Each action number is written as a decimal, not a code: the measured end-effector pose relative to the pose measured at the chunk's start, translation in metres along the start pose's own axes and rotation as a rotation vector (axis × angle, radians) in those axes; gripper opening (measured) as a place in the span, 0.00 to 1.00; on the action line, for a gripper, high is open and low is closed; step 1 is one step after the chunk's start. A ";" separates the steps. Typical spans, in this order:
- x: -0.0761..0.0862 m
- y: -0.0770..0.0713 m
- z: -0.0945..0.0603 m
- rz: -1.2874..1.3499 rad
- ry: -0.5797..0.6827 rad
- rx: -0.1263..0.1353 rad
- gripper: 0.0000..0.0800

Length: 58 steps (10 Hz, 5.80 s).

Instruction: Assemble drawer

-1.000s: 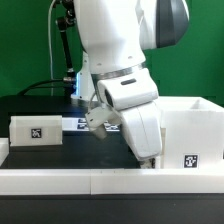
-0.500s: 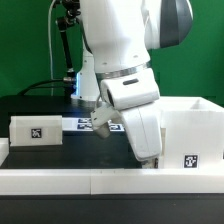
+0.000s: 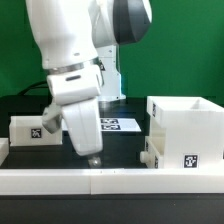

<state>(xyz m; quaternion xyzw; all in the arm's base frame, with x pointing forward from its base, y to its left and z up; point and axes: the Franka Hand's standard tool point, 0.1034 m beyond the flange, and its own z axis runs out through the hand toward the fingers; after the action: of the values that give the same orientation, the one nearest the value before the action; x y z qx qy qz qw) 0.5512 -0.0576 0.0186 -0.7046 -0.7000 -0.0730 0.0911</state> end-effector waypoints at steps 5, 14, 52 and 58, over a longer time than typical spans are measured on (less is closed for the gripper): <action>-0.008 -0.040 -0.017 0.081 -0.029 0.006 0.81; -0.012 -0.048 -0.020 0.577 -0.028 -0.024 0.81; -0.009 -0.143 -0.003 1.391 -0.038 -0.214 0.05; 0.030 -0.100 -0.023 1.311 -0.023 -0.177 0.05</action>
Offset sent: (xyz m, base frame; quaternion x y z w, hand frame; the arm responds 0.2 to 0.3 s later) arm -0.0333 -0.0041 0.0204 -0.0038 -0.0141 0.0500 0.9986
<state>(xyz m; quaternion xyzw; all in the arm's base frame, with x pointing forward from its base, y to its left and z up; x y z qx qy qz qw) 0.4517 -0.0332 0.0509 -0.9903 -0.1186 -0.0520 0.0509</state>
